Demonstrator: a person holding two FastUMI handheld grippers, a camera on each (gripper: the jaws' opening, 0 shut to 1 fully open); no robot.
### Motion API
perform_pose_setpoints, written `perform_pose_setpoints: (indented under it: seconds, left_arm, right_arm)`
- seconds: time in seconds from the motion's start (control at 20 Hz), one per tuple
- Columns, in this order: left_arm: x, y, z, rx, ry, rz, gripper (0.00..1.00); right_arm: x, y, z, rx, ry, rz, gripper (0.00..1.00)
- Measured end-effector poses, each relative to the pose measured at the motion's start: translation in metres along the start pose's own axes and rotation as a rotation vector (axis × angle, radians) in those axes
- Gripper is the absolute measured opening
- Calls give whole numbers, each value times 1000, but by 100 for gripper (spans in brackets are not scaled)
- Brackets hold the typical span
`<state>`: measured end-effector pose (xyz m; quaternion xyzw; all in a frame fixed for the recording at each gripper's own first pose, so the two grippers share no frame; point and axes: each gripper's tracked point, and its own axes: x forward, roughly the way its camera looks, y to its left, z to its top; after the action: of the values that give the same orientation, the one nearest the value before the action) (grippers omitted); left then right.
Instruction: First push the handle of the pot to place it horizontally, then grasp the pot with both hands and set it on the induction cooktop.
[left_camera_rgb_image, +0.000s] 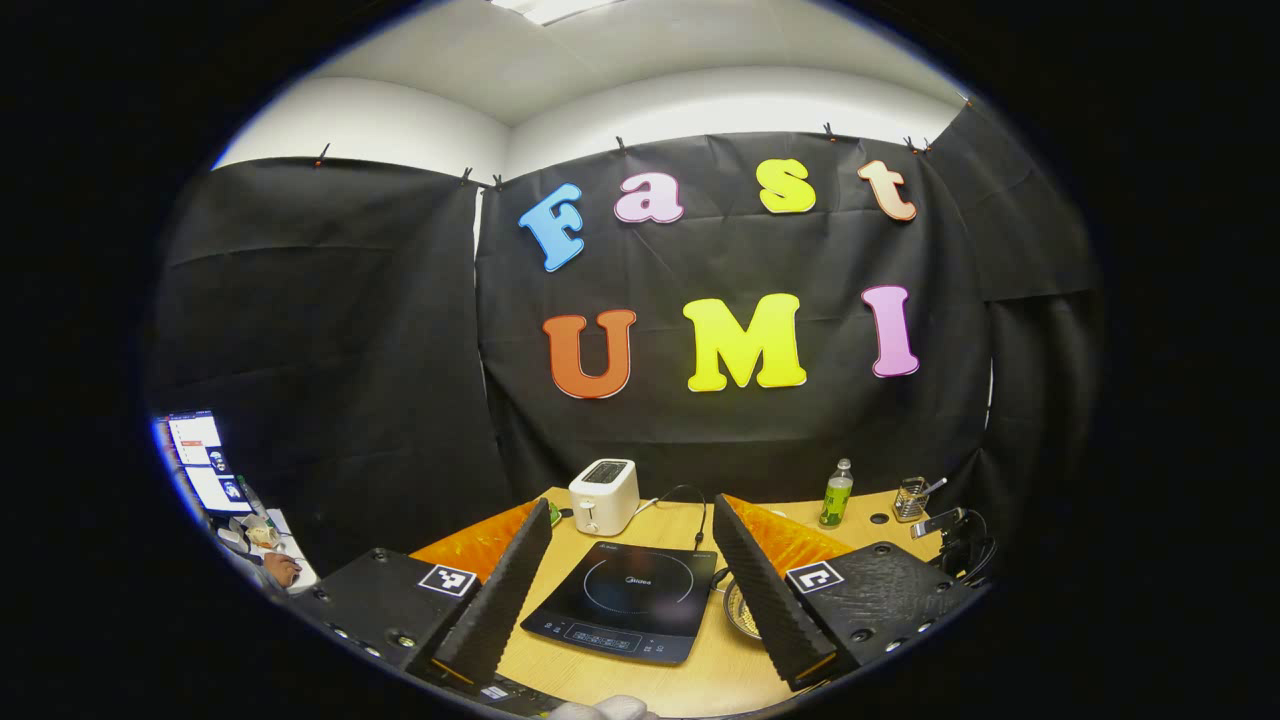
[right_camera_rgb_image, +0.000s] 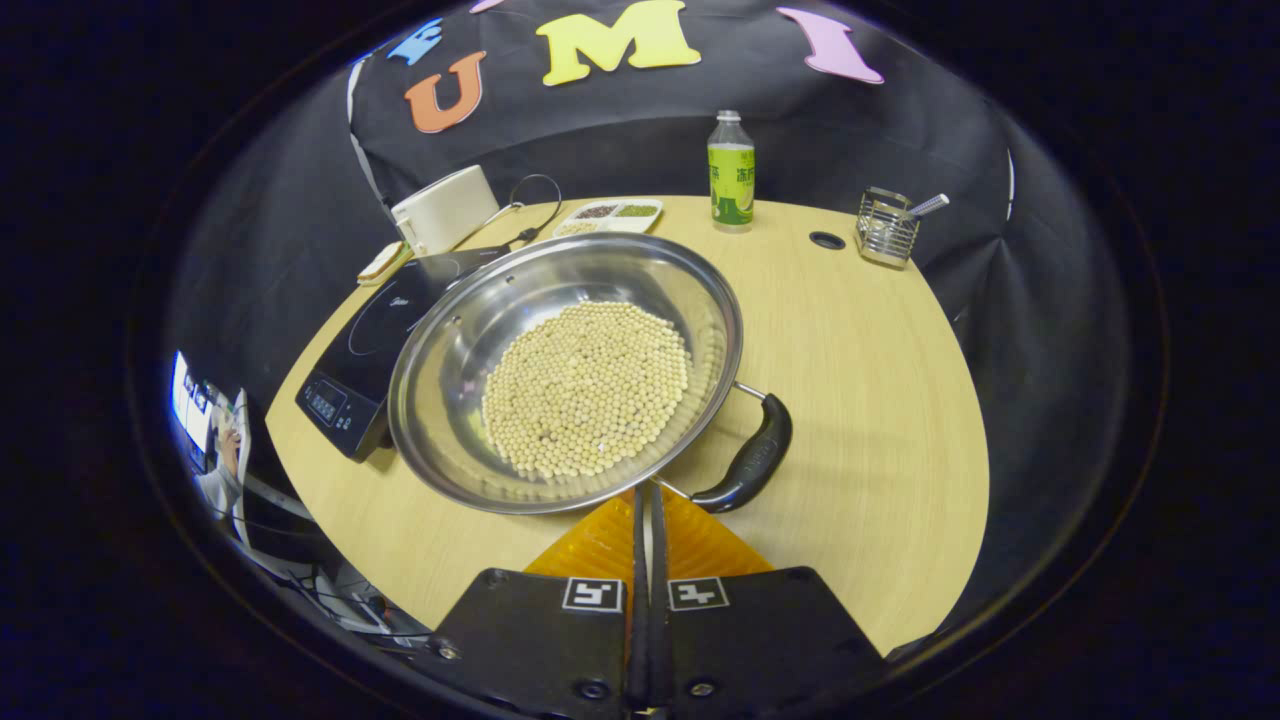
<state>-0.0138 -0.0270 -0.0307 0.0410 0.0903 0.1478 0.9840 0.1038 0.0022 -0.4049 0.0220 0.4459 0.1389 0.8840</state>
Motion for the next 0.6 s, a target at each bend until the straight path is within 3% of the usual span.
perform_pose_setpoints:
  seconds: [0.35, 0.4, 0.6]
  left_arm:
    - [3, -14, -5, 0, 21, 30, 96]
    - [4, -16, -5, -2, 22, 34, 97]
    - [6, -19, -5, -11, 19, 53, 96]
  right_arm:
    - [8, -24, 8, 17, 21, 0, 4]
    - [9, -28, 10, 8, 22, -5, 0]
    - [12, -37, 19, -2, 26, -7, 3]
